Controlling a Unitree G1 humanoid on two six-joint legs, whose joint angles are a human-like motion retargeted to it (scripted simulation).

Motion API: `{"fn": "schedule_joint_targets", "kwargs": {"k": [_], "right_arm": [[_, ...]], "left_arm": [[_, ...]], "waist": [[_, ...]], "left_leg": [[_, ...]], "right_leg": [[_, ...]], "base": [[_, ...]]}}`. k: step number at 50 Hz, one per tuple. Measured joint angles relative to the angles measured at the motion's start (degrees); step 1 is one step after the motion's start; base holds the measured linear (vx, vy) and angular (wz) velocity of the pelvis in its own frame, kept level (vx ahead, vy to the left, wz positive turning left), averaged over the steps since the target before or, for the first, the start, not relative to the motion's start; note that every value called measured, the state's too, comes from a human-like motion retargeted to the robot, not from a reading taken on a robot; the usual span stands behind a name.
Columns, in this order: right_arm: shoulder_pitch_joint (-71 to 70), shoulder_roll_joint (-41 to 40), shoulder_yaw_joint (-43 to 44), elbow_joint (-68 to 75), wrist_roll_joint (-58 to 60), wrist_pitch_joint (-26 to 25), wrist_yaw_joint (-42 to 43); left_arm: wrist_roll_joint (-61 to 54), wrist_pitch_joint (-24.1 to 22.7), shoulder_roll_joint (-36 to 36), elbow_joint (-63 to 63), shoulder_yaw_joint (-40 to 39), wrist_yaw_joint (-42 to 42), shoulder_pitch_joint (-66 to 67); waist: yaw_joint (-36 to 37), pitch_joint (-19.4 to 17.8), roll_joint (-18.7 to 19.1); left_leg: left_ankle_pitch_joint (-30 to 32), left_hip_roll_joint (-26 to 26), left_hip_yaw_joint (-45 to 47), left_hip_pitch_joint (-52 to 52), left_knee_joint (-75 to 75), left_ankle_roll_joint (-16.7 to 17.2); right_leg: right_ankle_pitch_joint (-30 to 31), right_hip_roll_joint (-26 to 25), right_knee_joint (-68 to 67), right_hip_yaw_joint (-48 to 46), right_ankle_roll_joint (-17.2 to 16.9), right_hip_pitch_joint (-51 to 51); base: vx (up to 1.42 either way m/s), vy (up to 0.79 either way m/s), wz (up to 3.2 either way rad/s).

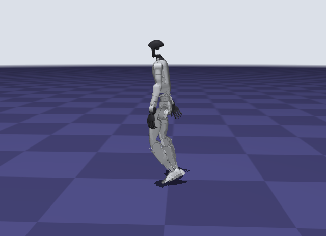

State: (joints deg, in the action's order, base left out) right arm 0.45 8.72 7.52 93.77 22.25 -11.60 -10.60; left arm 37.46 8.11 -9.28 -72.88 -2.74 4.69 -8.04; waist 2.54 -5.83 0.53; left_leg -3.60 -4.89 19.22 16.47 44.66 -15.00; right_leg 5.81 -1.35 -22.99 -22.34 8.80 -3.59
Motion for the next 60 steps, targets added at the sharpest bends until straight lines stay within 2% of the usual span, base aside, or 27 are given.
{"fn": "schedule_joint_targets", "kwargs": {"k": [2, 5, 7, 8, 9, 11, 12, 13, 14, 15, 18, 20, 22, 25, 26, 30, 35, 39, 41, 42, 45, 48, 50, 52, 54, 57, 60], "right_arm": [[-2.02, 0.44, 0.37, 0.09, 1.01, -0.73, 0.95], [-4.49, -0.16, 0.37, -1.15, 1.01, -0.60, 2.28], [-5.72, -0.51, -0.08, -2.48, -0.08, 0.17, 2.40], [-6.30, -0.68, -0.22, -3.22, -0.59, 0.49, 2.39], [-6.84, -0.87, -0.41, -4.14, -1.08, 0.75, 2.35], [-7.60, -1.38, -0.93, -6.26, -1.90, 1.31, 2.21], [-7.68, -1.67, -1.30, -7.40, -2.18, 1.63, 2.01], [-7.45, -1.90, -1.78, -8.60, -2.33, 1.92, 1.58], [-7.44, -2.17, -1.93, -9.62, -2.24, 2.06, 1.43], [-7.54, -2.46, -1.91, -10.56, -2.02, 2.11, 1.41], [-6.81, -3.82, -2.98, -13.45, -2.57, 2.78, 2.79], [-6.79, -3.74, -4.02, -13.92, -2.23, 2.67, 2.83], [-6.57, -3.86, -4.73, -14.11, -0.37, 1.98, 3.24], [-5.13, -3.90, -4.97, -14.49, 3.07, 2.22, 3.67], [-4.50, -3.76, -5.17, -14.68, 3.48, 2.16, 3.96], [-2.65, -3.29, -5.14, -14.25, 3.61, 1.96, 5.12], [-2.25, -3.20, -3.60, -10.01, 0.89, 1.28, 1.36], [-1.38, -2.52, -2.03, -6.38, -0.74, 0.49, -0.24], [-0.73, -1.89, -1.53, -4.72, -0.40, 0.13, -0.59], [-0.35, -1.59, -1.37, -3.89, 0.02, -0.18, -0.77], [0.02, -1.26, -0.57, -1.66, 1.65, -1.96, -1.68], [-0.55, -0.91, 1.47, -1.05, 0.51, -2.46, -2.82], [-1.34, -0.62, 1.28, -1.24, -0.73, -1.49, -4.39], [-4.16, 0.03, 1.14, -1.09, -0.88, -1.51, -5.41], [-7.18, 0.34, 0.68, -1.17, -0.05, -2.75, -3.69], [-11.54, 0.06, -2.16, -2.57, 0.34, -3.60, 0.52], [-15.06, -0.94, -3.20, -6.97, 1.28, -2.19, 1.06]], "left_arm": [[-0.16, -0.19, 1.91, -0.87, -2.34, -1.08, 2.12], [-2.10, -0.06, 3.55, -4.22, -6.10, -2.02, 5.37], [-3.39, 0.42, 4.32, -7.60, -8.47, -1.25, 7.10], [-3.78, 0.82, 4.60, -9.46, -9.56, -0.43, 7.78], [-3.90, 1.31, 4.76, -11.39, -10.55, 0.58, 8.22], [-3.51, 2.47, 4.83, -14.90, -12.16, 2.58, 9.14], [-3.08, 3.07, 4.76, -16.34, -12.66, 3.49, 9.81], [-2.55, 3.63, 4.66, -17.59, -12.83, 4.39, 10.63], [-1.90, 4.15, 4.54, -18.55, -13.14, 5.06, 11.02], [-1.19, 4.66, 4.41, -19.37, -13.51, 5.62, 11.19], [-0.42, 5.25, 3.66, -19.04, -13.82, 5.20, 11.29], [-1.02, 4.12, 3.05, -18.51, -13.11, 5.28, 10.88], [-1.23, 3.90, 2.79, -17.58, -13.12, 4.47, 10.16], [-2.44, 3.69, 2.96, -15.63, -12.50, 1.89, 9.23], [-3.31, 3.16, 2.84, -15.08, -11.75, 1.32, 8.59], [-5.48, 2.02, 2.00, -12.37, -9.33, 0.96, 5.11], [-5.19, 0.94, -0.63, -6.59, -6.46, 1.11, -0.08], [-5.72, -0.14, -1.96, -2.82, -4.30, -0.43, -2.63], [-6.35, -0.95, -1.99, -1.83, -3.66, -0.86, -2.84], [-6.61, -1.27, -1.97, -1.62, -3.47, -0.82, -2.65], [-5.64, -1.68, -2.47, -1.70, -4.21, 0.63, -1.49], [-3.79, -2.02, -2.35, -2.60, -3.02, 0.64, -1.27], [-2.61, -2.49, -2.62, -3.08, -2.12, 0.01, -0.87], [-1.55, -3.14, -2.58, -3.68, -2.28, -1.58, -0.55], [-1.17, -3.89, -2.22, -4.77, -3.46, -2.72, 0.60], [-3.13, -5.83, -2.13, -8.93, -4.63, -3.12, 2.38], [-4.18, -6.74, -2.73, -13.63, -4.00, -0.77, 2.43]], "waist": [[-1.49, 0.74, 1.47], [-0.87, 0.58, 4.50], [-0.17, 0.45, 6.73], [0.11, 0.30, 7.69], [0.15, 0.07, 8.33], [0.19, -0.17, 8.99], [0.40, 0.15, 8.74], [0.79, 1.04, 7.63], [1.91, 1.41, 6.65], [3.40, 1.52, 5.74], [4.52, 1.00, 5.06], [5.83, 1.16, 4.08], [4.88, 1.27, 3.43], [1.25, 2.09, 1.81], [-0.09, 2.19, 1.37], [-3.51, 2.30, -0.43], [-6.96, 0.82, -4.38], [-7.81, 0.06, -5.93], [-8.16, 0.25, -6.26], [-8.37, 0.47, -6.41], [-7.77, -0.39, -7.53], [-5.10, -3.22, -9.53], [-2.50, -4.52, -10.35], [0.10, -5.91, -9.93], [2.21, -6.14, -8.86], [3.40, -4.89, -7.56], [2.80, -3.90, -6.88]], "left_leg": [[3.48, 5.26, -4.19, 0.86, -12.12, 3.58], [4.60, 4.13, -8.16, -0.29, -26.70, 11.39], [2.72, 2.68, -10.44, -1.07, -32.61, 17.36], [1.94, 2.29, -12.45, -1.23, -34.21, 19.15], [1.51, 2.13, -14.16, -1.25, -34.68, 19.06], [3.27, 2.39, -16.06, -1.38, -33.37, 16.24], [4.36, 2.57, -14.30, -1.24, -31.22, 13.14], [3.60, 2.51, -8.32, -0.44, -27.22, 7.41], [1.71, 3.31, -8.76, 1.41, -22.90, 4.82], [-0.76, 4.53, -12.41, 3.79, -18.42, 3.80], [-6.35, 1.01, -5.70, 1.01, -13.53, 0.30], [-7.87, 1.79, -5.30, -0.95, -13.81, 0.00], [-7.67, 1.81, -4.13, -2.77, -15.05, 0.00], [-4.87, 4.92, -4.78, -5.91, -20.80, 0.00], [-4.03, 5.46, -4.40, -7.26, -22.97, 0.26], [-1.73, 6.84, -2.58, -11.87, -29.81, 2.47], [-0.55, 10.46, -3.98, -17.51, -35.51, 5.63], [-1.69, 12.43, -4.94, -22.68, -38.42, 4.18], [-1.69, 13.70, -6.10, -25.10, -38.61, 1.98], [-1.59, 14.15, -6.95, -26.09, -37.77, 0.89], [0.59, 12.39, -7.06, -27.15, -26.37, 0.00], [8.19, 10.60, -3.40, -21.29, -4.47, 0.00], [4.81, 9.23, -2.24, -15.71, 9.30, 0.00], [-2.56, 3.34, -1.04, -9.97, 21.36, 0.00], [-6.06, -0.14, -0.26, -3.65, 27.97, 0.00], [-12.46, -0.31, -0.38, 7.24, 29.72, 0.00], [-19.75, 0.25, -0.85, 18.59, 26.20, 0.00]], "right_leg": [[-1.74, 0.81, -2.93, -0.23, -2.15, -0.56], [-5.54, -3.08, -5.93, -0.04, -2.60, 1.70], [-7.13, -5.58, -7.44, -0.36, -2.99, 3.90], [-7.95, -6.35, -8.40, -0.89, -3.20, 5.12], [-9.02, -6.66, -9.51, -1.41, -3.55, 6.31], [-10.76, -6.89, -11.50, -2.05, -4.23, 8.64], [-11.04, -6.41, -12.65, -2.30, -4.59, 9.53], [-10.80, -4.65, -14.48, -2.82, -5.14, 9.92], [-9.65, -2.47, -17.20, -2.92, -5.41, 9.91], [-8.03, -0.08, -20.37, -2.81, -5.54, 9.69], [0.27, 4.89, -29.83, -7.43, -2.36, 8.56], [6.13, 8.80, -34.31, -9.41, -0.60, 7.47], [3.16, 9.80, -36.87, -9.57, -3.24, 4.66], [-3.95, 7.63, -34.15, -7.53, -10.61, -1.81], [-4.83, 6.75, -31.49, -7.23, -10.89, -3.74], [-9.32, 7.06, -18.59, -10.74, -7.93, -8.72], [-13.04, 4.90, -1.85, -4.93, -7.96, -16.60], [-15.26, 5.28, 5.67, -3.88, -5.34, -20.11], [-12.10, 5.62, 6.86, -4.00, -2.80, -20.05], [-10.96, 5.72, 6.96, -4.39, -1.98, -19.19], [-17.60, 3.98, 5.27, -4.46, -1.14, -13.58], [-19.38, 5.08, 7.29, -2.94, -2.93, -6.54], [-20.17, 4.57, 9.43, -1.77, -2.76, -3.19], [-20.72, 2.69, 11.72, -0.47, -2.04, -0.74], [-20.41, 0.65, 14.48, 2.06, -1.67, 1.26], [-20.37, -1.90, 17.36, 6.87, 0.22, 1.92], [-21.57, -2.94, 18.71, 9.61, -0.01, 1.61]], "base": [[0.31, 0.39, 0.66], [0.57, 0.09, -0.08], [0.69, 0.14, -0.18], [0.64, 0.16, -0.06], [0.65, 0.19, 0.06], [0.58, 0.15, 0.06], [0.65, 0.14, -0.08], [0.79, 0.22, -0.33], [0.85, 0.28, -0.66], [0.69, 0.24, -0.61], [0.56, 0.11, -0.19], [0.50, 0.10, -0.24], [0.59, 0.13, 0.32], [0.53, 0.09, 1.03], [0.47, 0.02, 1.12], [0.52, -0.04, 0.58], [0.39, -0.11, 0.40], [0.63, -0.14, 0.24], [0.70, -0.11, 0.13], [0.72, -0.13, 0.02], [0.89, -0.46, -0.37], [0.71, -0.35, -0.36], [0.55, -0.34, -0.63], [0.64, -0.30, -0.72], [0.38, 0.15, -0.81], [0.17, 0.27, -0.61], [0.21, 0.33, 0.12]]}}
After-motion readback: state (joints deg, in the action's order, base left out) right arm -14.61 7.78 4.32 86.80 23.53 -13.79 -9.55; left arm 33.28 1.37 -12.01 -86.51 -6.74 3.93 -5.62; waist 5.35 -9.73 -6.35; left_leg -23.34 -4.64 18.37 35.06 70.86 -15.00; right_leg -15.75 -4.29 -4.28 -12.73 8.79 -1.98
